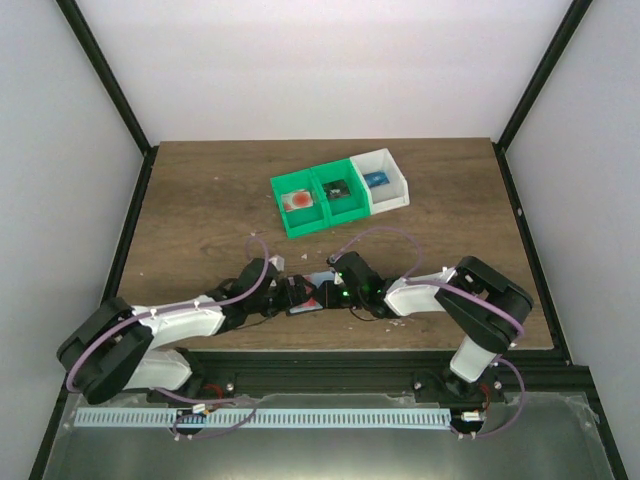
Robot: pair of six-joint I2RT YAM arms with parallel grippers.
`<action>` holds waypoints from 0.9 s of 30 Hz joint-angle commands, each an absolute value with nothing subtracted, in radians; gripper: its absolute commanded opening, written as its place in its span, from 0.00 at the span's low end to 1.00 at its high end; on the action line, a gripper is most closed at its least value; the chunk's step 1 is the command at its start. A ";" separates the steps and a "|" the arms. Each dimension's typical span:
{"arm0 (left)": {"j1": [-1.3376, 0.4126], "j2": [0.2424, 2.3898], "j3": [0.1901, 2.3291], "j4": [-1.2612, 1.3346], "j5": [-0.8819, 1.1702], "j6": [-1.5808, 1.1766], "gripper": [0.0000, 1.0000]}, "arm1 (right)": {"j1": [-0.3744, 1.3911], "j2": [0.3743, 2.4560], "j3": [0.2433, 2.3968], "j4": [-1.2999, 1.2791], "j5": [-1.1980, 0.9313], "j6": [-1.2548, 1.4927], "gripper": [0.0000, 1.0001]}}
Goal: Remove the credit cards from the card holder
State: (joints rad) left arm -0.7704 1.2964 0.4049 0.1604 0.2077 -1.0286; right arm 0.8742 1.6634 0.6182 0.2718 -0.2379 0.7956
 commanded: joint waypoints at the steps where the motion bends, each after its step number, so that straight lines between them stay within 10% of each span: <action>1: -0.772 1.315 0.420 0.206 0.233 -1.026 0.97 | 0.905 1.700 0.593 0.191 -0.253 0.796 0.14; 27: -0.777 1.261 0.439 0.249 0.278 -1.020 0.97 | 0.905 1.708 0.589 0.212 -0.262 0.801 0.14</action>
